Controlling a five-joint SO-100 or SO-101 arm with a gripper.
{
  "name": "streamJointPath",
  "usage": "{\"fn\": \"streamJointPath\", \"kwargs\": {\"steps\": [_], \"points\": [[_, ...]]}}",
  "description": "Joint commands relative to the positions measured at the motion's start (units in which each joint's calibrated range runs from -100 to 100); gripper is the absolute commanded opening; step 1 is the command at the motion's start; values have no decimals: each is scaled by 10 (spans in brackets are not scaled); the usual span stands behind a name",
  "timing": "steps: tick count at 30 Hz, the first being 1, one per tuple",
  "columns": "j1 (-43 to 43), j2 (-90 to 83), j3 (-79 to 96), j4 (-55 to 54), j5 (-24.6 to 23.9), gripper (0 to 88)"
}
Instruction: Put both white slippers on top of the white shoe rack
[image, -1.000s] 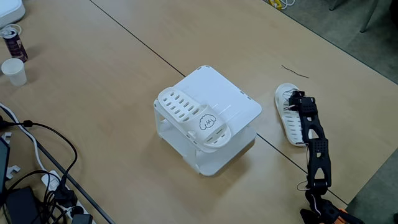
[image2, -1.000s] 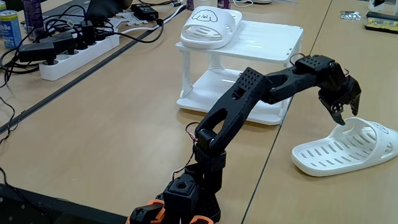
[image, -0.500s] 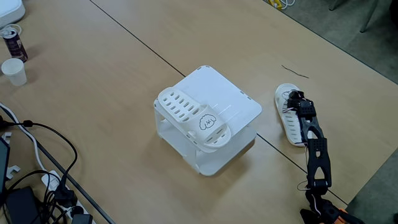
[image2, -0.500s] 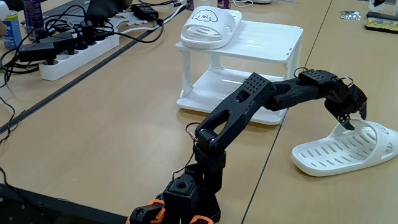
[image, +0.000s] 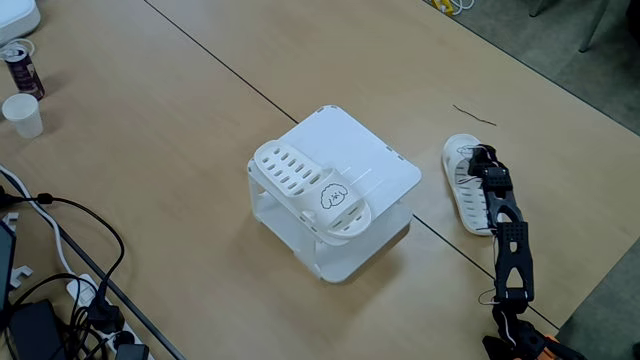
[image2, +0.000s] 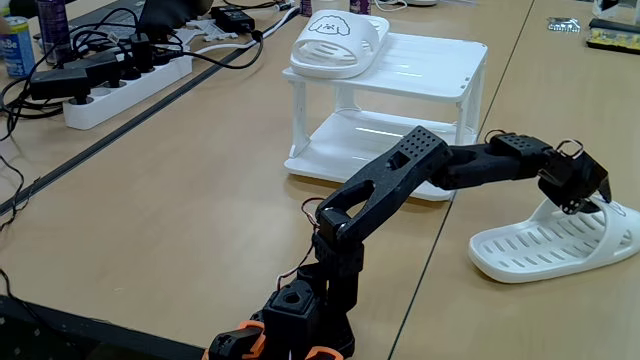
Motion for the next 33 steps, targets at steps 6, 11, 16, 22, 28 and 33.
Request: {"fn": "streamJointPath", "kwargs": {"steps": [6,11,16,22,28,33], "points": [[0,-189,75,107,4,8],[0,-326,220,143,4,8],[-11,-475,396,191,4,8],[-41,-624,614,191,4,8],[-118,-729,769,185,4,8],[-186,-785,819,185,4,11]]}}
